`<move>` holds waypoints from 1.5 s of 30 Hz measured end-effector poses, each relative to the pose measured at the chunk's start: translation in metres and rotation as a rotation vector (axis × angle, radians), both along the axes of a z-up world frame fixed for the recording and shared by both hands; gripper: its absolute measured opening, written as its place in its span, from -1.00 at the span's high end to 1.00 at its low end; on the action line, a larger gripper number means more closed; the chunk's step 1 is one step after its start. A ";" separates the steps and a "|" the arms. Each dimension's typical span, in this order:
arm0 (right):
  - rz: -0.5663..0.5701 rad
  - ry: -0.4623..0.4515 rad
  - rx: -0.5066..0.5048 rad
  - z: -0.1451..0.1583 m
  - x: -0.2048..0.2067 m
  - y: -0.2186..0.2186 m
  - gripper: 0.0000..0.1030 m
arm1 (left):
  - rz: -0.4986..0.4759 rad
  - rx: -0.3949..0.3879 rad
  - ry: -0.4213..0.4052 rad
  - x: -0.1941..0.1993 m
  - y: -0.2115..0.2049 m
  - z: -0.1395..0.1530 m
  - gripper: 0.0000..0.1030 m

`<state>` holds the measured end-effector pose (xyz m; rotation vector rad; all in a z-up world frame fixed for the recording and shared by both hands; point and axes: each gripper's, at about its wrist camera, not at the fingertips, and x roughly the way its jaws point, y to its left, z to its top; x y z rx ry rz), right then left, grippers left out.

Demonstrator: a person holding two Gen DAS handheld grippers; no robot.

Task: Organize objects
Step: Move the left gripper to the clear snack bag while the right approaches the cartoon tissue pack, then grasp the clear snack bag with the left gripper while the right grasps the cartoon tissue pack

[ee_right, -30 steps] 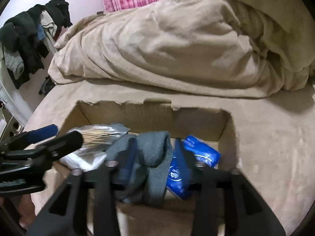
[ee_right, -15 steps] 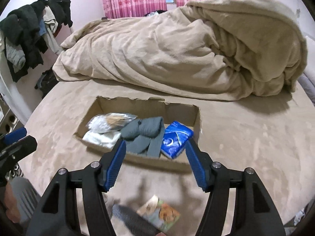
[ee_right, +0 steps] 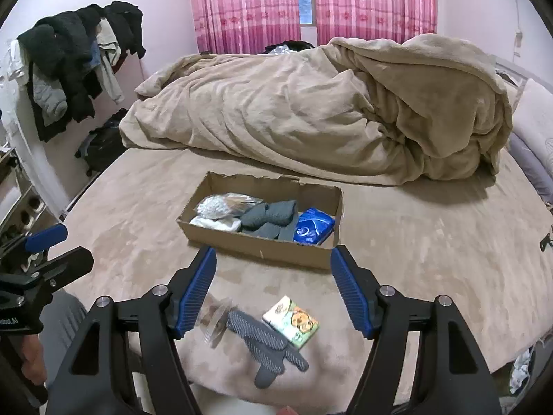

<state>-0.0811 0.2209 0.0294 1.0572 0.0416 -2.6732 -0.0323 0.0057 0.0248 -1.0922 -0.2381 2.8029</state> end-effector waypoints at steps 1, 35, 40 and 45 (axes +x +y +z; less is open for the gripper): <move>0.001 0.002 0.004 0.001 0.005 0.001 -0.40 | -0.007 -0.001 -0.001 0.003 0.002 -0.001 -0.92; 0.042 -0.237 0.052 -0.147 -0.032 0.011 -0.60 | -0.092 -0.103 -0.298 -0.052 0.055 -0.160 -0.92; 0.048 -0.266 0.039 -0.162 -0.047 0.013 -0.60 | -0.088 -0.108 -0.315 -0.067 0.054 -0.171 -0.92; 0.064 -0.284 0.031 -0.173 -0.056 0.011 -0.47 | -0.085 -0.100 -0.321 -0.075 0.050 -0.179 -0.71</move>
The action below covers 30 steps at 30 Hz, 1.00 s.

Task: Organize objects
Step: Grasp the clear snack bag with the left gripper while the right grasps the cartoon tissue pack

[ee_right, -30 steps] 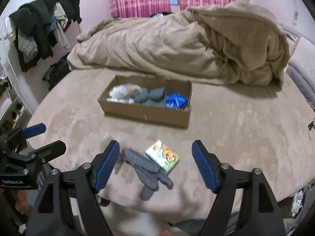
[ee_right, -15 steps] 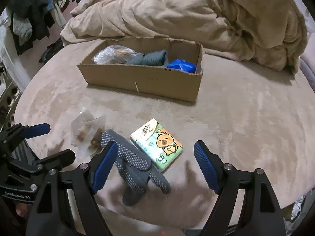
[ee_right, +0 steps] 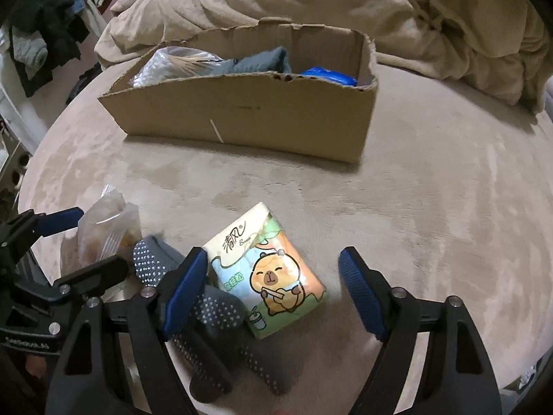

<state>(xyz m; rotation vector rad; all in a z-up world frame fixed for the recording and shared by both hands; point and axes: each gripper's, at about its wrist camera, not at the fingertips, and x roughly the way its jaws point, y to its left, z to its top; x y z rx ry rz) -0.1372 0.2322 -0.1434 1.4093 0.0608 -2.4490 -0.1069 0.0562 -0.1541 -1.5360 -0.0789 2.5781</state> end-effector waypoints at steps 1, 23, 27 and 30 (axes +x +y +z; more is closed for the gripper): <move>0.008 0.002 -0.005 0.000 0.000 -0.001 -0.38 | -0.004 -0.002 -0.006 -0.001 0.001 -0.002 -0.64; -0.029 0.111 -0.024 0.033 0.014 0.012 0.01 | -0.011 0.010 0.084 0.024 -0.001 0.045 -0.13; -0.050 0.172 -0.048 0.063 0.028 0.022 0.01 | -0.003 0.020 0.119 0.039 -0.001 0.074 -0.13; -0.059 0.205 -0.072 0.084 0.039 0.025 0.01 | -0.005 0.031 0.150 0.051 -0.002 0.094 -0.13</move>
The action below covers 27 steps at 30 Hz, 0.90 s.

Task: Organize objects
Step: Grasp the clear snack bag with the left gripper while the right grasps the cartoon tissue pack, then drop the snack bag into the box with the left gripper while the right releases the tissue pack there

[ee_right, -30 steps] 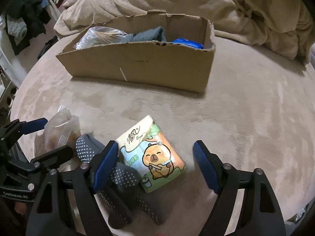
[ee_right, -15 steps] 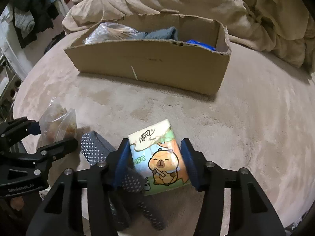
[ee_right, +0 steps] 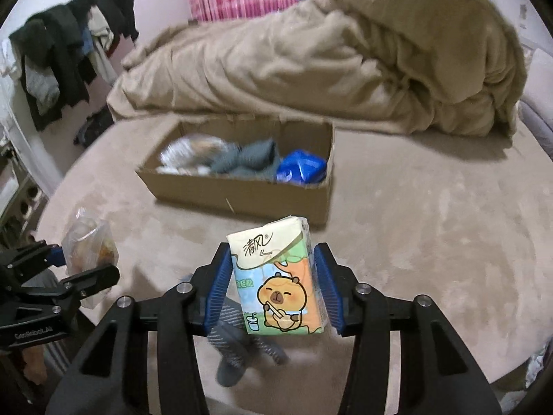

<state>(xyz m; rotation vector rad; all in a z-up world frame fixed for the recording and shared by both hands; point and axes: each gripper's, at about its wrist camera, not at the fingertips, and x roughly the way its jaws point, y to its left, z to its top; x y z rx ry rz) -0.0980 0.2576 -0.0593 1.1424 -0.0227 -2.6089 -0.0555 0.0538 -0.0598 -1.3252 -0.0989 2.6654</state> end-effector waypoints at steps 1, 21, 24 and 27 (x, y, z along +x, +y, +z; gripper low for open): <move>-0.001 0.016 -0.006 0.009 0.005 0.001 0.01 | 0.001 0.011 0.007 0.003 0.000 0.008 -0.13; 0.043 0.107 -0.101 0.079 0.005 0.000 0.01 | -0.007 0.045 0.165 -0.016 0.002 0.091 -0.13; 0.039 0.112 -0.104 0.078 -0.010 0.001 0.01 | -0.008 0.034 0.153 -0.037 0.005 0.086 -0.13; 0.025 0.108 -0.098 0.071 -0.030 0.003 0.01 | -0.002 0.023 0.143 -0.062 0.008 0.074 -0.14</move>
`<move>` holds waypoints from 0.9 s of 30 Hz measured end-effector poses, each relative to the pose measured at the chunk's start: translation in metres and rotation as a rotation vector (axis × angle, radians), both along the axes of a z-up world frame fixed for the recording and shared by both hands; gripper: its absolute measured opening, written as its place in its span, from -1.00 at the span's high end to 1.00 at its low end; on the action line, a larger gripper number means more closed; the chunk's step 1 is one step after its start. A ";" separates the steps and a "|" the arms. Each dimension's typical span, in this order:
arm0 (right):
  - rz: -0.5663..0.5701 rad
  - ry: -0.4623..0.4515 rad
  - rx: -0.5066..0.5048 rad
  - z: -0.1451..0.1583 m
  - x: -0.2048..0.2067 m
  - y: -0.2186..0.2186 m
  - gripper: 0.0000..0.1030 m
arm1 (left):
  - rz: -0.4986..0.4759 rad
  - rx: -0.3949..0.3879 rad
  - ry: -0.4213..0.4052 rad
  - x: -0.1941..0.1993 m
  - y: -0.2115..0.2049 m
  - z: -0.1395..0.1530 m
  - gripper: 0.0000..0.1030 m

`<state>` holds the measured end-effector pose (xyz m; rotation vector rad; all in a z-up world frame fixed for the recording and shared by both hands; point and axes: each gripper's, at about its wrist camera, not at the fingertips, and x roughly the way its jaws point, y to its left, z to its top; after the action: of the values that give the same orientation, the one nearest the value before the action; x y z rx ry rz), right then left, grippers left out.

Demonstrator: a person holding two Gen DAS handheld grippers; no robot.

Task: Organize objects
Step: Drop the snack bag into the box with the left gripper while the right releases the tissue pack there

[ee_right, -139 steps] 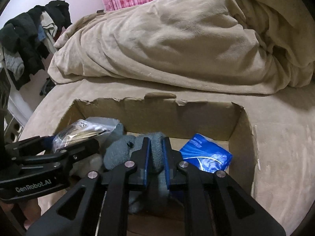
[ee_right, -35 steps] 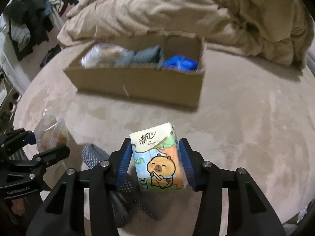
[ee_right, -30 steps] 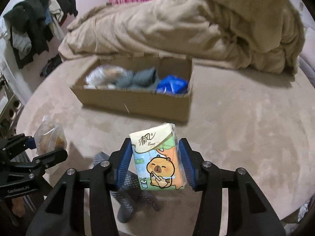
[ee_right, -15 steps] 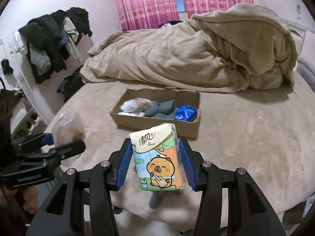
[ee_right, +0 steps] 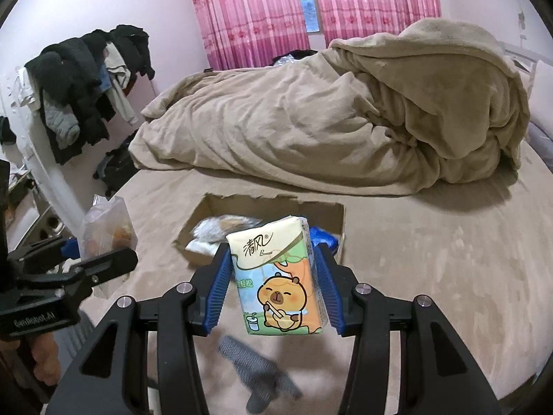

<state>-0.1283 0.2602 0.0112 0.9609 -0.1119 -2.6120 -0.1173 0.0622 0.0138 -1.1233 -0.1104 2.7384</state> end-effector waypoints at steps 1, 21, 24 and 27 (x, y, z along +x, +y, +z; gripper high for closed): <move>-0.007 -0.009 0.000 -0.006 -0.012 0.000 0.01 | 0.007 -0.005 -0.013 -0.010 0.001 -0.007 -0.14; 0.022 -0.170 -0.041 -0.109 -0.125 -0.007 0.01 | -0.055 0.077 -0.150 -0.120 0.020 -0.110 -0.25; 0.036 -0.150 0.008 -0.111 -0.122 -0.013 0.00 | -0.038 0.051 -0.154 -0.118 0.024 -0.117 -0.33; 0.035 -0.145 0.022 -0.112 -0.121 -0.013 -0.03 | 0.004 0.035 -0.140 -0.113 0.020 -0.112 -0.57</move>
<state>-0.2491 0.2470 -0.1012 1.1494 -0.1023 -2.5144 -0.2303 0.0826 -0.0979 -1.3062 -0.1784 2.6486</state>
